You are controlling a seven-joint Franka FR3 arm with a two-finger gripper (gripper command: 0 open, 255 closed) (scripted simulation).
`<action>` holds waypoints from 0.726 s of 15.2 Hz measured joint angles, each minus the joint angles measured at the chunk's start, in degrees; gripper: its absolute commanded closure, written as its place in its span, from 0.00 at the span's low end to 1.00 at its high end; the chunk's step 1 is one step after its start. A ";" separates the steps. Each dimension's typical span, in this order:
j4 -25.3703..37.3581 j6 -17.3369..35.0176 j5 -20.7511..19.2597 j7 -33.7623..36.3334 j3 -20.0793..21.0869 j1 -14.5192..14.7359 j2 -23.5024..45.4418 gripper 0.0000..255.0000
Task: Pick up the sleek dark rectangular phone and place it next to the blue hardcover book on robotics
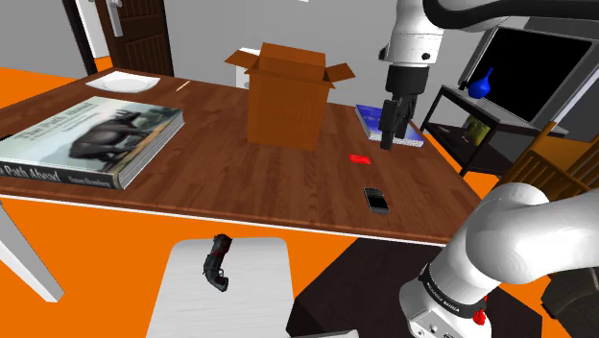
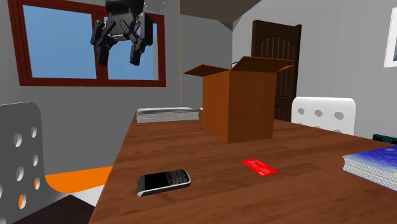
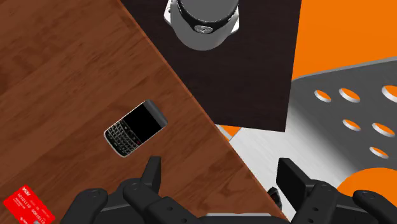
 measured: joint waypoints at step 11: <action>-11.59 16.93 -0.63 9.99 -2.96 -8.38 5.57 0.00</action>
